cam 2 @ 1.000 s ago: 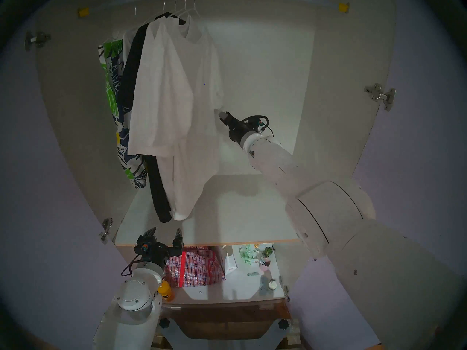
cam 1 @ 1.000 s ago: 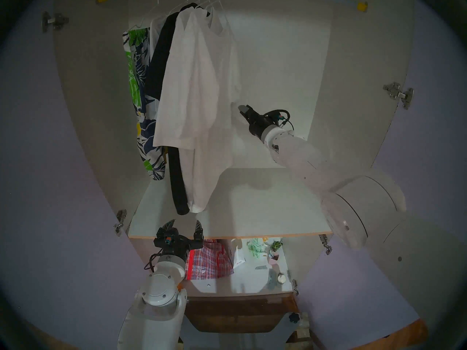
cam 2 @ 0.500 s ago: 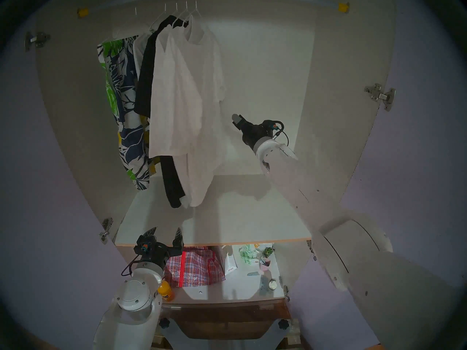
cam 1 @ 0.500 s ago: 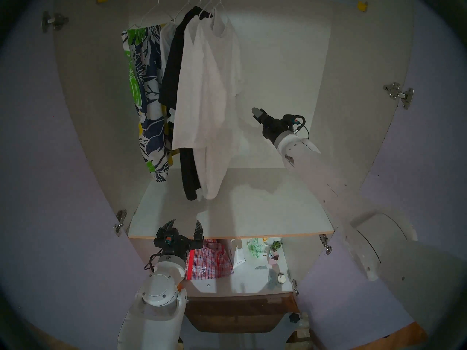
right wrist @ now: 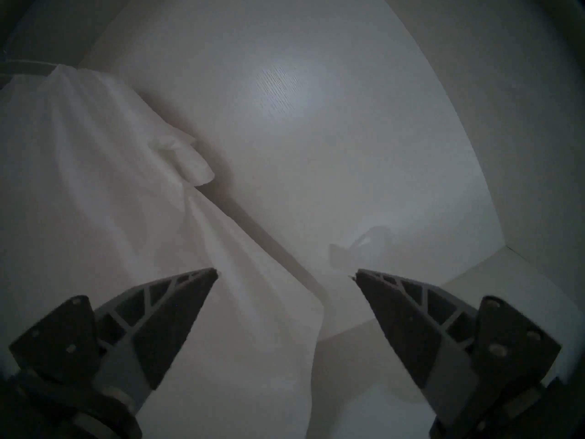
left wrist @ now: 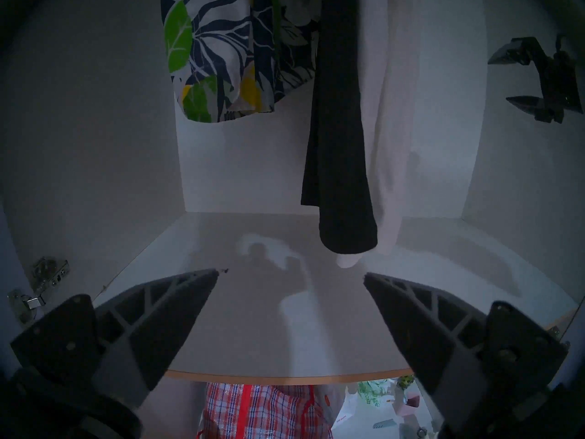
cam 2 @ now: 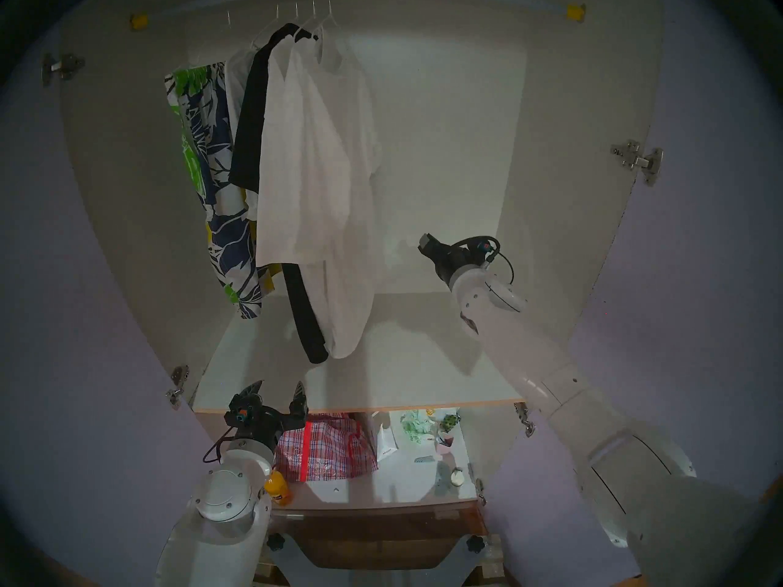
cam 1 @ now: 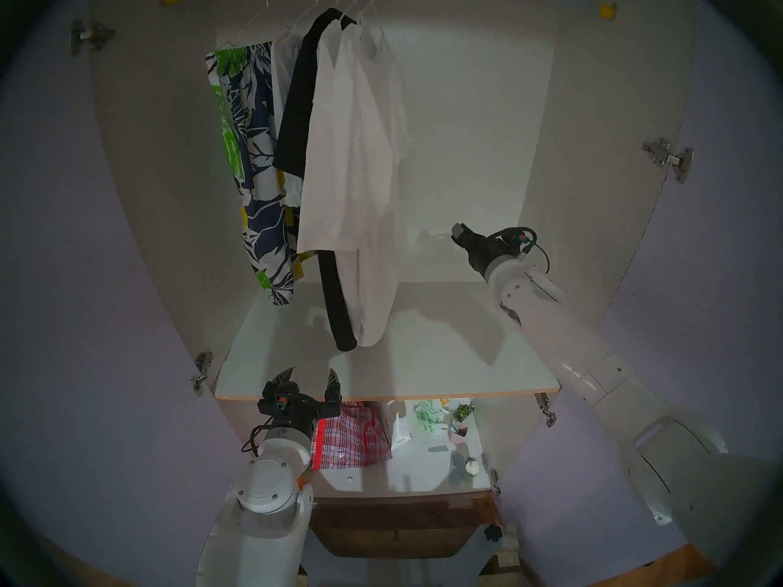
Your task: Move and arrange clothes and pants in the wardrobe
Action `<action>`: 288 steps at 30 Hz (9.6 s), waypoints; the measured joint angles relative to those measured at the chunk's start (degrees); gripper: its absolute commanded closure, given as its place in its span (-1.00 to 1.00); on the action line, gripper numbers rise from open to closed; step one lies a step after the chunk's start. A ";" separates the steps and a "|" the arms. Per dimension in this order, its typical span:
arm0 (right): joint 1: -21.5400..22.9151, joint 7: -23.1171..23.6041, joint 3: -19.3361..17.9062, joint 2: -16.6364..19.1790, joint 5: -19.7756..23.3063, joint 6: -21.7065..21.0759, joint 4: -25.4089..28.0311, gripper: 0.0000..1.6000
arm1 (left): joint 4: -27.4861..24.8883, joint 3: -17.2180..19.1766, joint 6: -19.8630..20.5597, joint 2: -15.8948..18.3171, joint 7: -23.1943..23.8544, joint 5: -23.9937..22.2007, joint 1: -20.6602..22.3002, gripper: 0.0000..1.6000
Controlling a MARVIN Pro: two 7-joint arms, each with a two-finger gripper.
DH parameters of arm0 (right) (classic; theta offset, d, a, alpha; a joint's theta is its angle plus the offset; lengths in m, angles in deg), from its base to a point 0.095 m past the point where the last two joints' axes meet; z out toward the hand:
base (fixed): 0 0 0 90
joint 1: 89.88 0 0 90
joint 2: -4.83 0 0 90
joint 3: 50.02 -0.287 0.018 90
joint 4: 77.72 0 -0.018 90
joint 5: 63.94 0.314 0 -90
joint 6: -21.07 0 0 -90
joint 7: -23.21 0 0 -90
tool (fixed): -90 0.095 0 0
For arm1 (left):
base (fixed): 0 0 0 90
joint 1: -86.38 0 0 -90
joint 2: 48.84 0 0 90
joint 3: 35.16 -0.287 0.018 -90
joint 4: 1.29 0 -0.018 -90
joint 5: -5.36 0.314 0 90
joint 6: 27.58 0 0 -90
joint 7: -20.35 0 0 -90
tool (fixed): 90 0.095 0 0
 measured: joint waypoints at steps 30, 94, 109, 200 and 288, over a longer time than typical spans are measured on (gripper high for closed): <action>0.74 10.95 10.74 9.05 -11.62 -2.61 -6.42 -1.00 | -0.03 -0.17 0.00 0.25 -0.11 -0.36 -0.01 -1.00; -2.08 2.85 7.59 6.98 -17.41 15.50 -10.76 -1.00 | 5.45 -18.87 -7.83 1.13 -1.55 12.57 22.53 -1.00; -2.10 2.86 7.59 6.95 -17.39 15.50 -10.90 -1.00 | 14.64 -21.04 -2.47 -7.54 -7.64 19.12 37.99 -1.00; -2.10 3.00 7.58 6.94 -17.39 15.50 -11.04 -1.00 | 94.15 6.44 -1.53 -6.98 -47.06 47.74 106.41 -1.00; -2.33 3.04 7.60 6.80 -17.38 15.50 -11.85 -1.00 | 96.85 -10.99 -27.97 -0.15 -38.01 49.56 76.00 -1.00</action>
